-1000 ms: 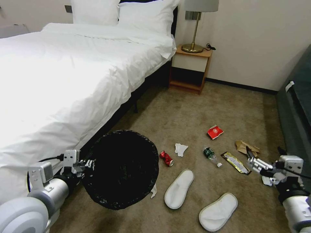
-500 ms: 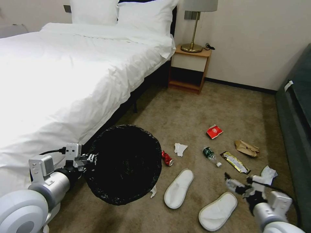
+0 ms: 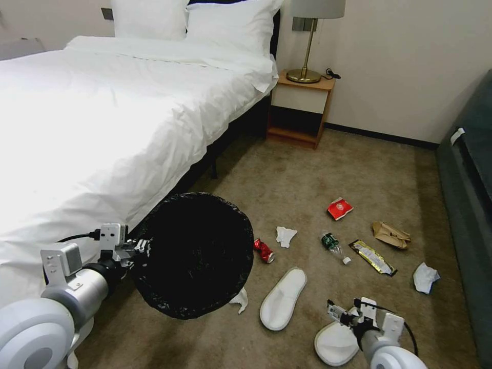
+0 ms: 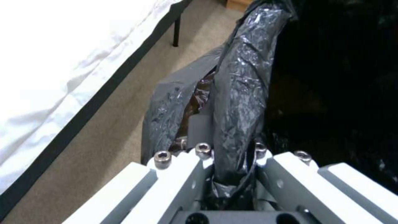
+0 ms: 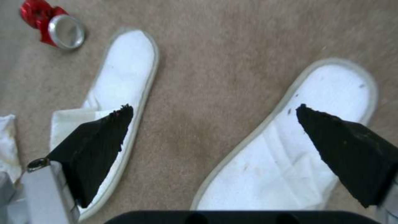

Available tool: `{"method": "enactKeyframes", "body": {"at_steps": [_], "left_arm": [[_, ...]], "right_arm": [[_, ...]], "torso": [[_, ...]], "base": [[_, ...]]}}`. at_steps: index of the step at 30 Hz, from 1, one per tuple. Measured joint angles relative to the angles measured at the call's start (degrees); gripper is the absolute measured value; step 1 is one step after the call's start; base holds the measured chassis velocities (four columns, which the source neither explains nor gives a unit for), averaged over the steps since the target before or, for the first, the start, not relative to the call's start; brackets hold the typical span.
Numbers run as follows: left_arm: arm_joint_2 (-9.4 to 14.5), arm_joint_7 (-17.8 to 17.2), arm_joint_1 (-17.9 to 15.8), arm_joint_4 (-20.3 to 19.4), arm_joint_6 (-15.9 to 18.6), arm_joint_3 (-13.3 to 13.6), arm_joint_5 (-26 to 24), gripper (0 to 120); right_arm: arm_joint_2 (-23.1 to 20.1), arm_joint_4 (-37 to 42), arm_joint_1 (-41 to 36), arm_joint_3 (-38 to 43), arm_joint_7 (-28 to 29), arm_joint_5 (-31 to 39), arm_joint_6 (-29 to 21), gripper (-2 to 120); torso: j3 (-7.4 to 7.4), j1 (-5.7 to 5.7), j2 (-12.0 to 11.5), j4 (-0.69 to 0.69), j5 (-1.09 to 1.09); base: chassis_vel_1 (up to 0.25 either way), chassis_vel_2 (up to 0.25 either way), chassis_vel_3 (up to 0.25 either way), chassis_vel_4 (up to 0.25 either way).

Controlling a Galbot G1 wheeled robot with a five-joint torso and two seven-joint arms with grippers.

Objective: Pick up the trash bin, then pick up the garbage on the floor and place it into the trash bin.

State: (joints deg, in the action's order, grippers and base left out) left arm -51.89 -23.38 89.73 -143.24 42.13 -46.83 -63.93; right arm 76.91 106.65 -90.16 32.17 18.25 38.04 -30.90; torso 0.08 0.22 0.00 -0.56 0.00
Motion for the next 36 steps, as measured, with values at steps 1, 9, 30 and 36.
{"method": "enactKeyframes", "body": {"at_steps": [1, 9, 30, 36], "left_arm": [[-0.1, 0.0, 0.0, 0.0, 0.0, -0.3, -0.3, 1], [-0.1, 0.1, -0.1, 0.0, 0.0, -0.9, -1.1, 1], [-0.6, 1.3, 0.1, 0.0, 0.0, -0.1, -0.9, 1], [-0.2, 1.4, 0.4, 0.0, 0.0, -0.1, -0.9, 1]], "right_arm": [[0.3, -1.3, 1.0, -0.5, 0.7, 0.3, 0.0, 100], [1.5, -5.8, 4.1, -1.9, 4.2, 1.9, 0.1, 100], [1.0, -3.5, 3.0, 3.8, 6.2, 3.2, -0.7, 100], [1.7, -7.0, 3.8, 5.4, 5.3, 5.0, -1.0, 100]], "torso": [[0.0, 0.0, 0.0, 0.0, -0.01], [0.0, 0.0, 0.0, 0.0, -0.01], [0.0, 0.0, 0.0, -0.01, 0.0], [0.0, 0.0, 0.0, 0.0, 0.0]], "base": [[0.0, 0.0, 0.0, 0.0], [0.0, 0.0, 0.0, 0.0], [0.0, 0.0, 0.0, 0.0], [0.0, 0.0, 0.0, 0.0]]}}
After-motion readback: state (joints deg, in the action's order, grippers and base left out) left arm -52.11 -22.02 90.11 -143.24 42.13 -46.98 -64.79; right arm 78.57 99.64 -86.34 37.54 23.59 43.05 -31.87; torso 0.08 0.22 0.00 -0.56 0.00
